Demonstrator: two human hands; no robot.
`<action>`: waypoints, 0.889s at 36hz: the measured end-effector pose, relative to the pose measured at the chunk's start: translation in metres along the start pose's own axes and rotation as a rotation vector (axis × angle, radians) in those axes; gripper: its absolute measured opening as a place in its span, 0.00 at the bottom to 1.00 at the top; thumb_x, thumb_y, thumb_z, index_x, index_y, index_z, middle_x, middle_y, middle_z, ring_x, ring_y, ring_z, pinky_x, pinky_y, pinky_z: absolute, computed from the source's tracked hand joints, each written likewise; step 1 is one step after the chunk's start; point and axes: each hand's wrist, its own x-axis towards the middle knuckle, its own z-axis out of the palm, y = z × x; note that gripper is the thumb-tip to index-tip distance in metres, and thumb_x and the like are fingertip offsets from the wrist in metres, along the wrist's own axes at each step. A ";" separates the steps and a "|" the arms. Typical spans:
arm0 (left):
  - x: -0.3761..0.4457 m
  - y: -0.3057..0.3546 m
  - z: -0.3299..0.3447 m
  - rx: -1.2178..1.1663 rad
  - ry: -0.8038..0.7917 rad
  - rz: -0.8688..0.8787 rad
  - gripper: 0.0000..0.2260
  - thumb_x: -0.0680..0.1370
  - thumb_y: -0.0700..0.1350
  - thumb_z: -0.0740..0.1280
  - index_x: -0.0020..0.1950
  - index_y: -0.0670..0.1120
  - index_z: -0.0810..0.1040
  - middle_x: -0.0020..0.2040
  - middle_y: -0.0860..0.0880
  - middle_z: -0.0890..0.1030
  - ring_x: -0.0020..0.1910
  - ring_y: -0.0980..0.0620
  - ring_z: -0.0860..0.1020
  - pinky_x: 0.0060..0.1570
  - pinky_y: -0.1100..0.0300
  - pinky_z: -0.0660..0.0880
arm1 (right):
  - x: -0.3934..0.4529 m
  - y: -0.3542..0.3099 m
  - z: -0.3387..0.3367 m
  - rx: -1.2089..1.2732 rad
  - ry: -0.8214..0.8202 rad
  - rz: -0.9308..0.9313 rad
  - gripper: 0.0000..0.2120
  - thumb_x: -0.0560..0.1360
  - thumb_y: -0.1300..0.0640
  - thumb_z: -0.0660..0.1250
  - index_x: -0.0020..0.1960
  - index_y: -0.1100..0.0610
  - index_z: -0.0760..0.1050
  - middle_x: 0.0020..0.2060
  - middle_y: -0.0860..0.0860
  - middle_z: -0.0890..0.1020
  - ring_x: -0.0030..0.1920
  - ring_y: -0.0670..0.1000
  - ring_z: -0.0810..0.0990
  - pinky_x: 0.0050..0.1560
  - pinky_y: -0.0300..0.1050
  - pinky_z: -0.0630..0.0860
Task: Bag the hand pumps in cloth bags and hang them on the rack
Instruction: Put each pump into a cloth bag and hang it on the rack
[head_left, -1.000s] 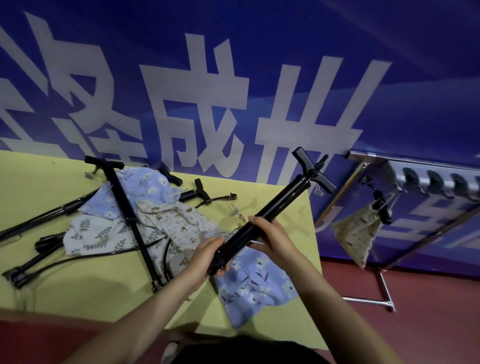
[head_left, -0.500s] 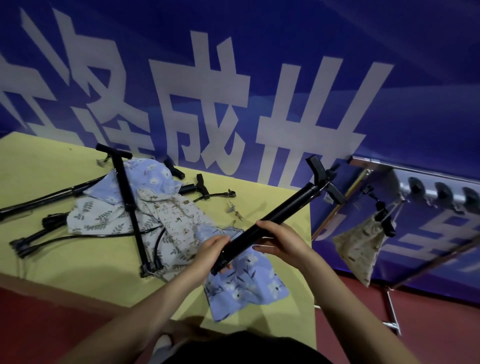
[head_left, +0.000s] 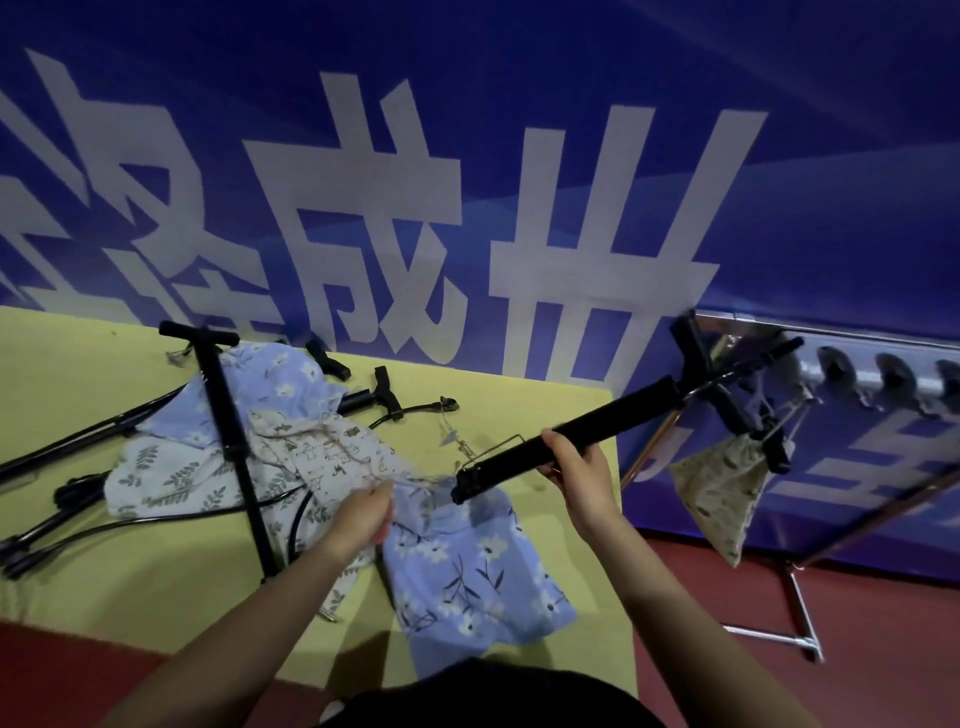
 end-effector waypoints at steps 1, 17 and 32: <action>0.002 -0.009 0.000 -0.001 -0.040 -0.062 0.20 0.82 0.52 0.58 0.36 0.41 0.72 0.28 0.45 0.70 0.24 0.49 0.67 0.29 0.61 0.67 | 0.004 0.004 -0.002 -0.009 0.014 -0.003 0.02 0.77 0.60 0.67 0.46 0.57 0.76 0.41 0.55 0.79 0.42 0.51 0.78 0.40 0.39 0.77; 0.019 0.009 0.031 -0.379 -0.037 -0.334 0.10 0.80 0.45 0.66 0.58 0.44 0.71 0.38 0.45 0.69 0.34 0.49 0.68 0.40 0.53 0.71 | 0.034 0.040 0.010 -0.110 0.007 0.046 0.08 0.76 0.58 0.69 0.51 0.62 0.77 0.45 0.54 0.82 0.50 0.53 0.82 0.52 0.47 0.79; 0.030 0.014 0.029 -0.657 0.036 -0.296 0.10 0.82 0.46 0.62 0.61 0.43 0.71 0.46 0.43 0.73 0.43 0.46 0.75 0.62 0.50 0.71 | 0.061 0.039 0.016 -0.119 -0.029 0.069 0.02 0.75 0.59 0.70 0.45 0.56 0.78 0.40 0.50 0.82 0.48 0.52 0.81 0.56 0.54 0.76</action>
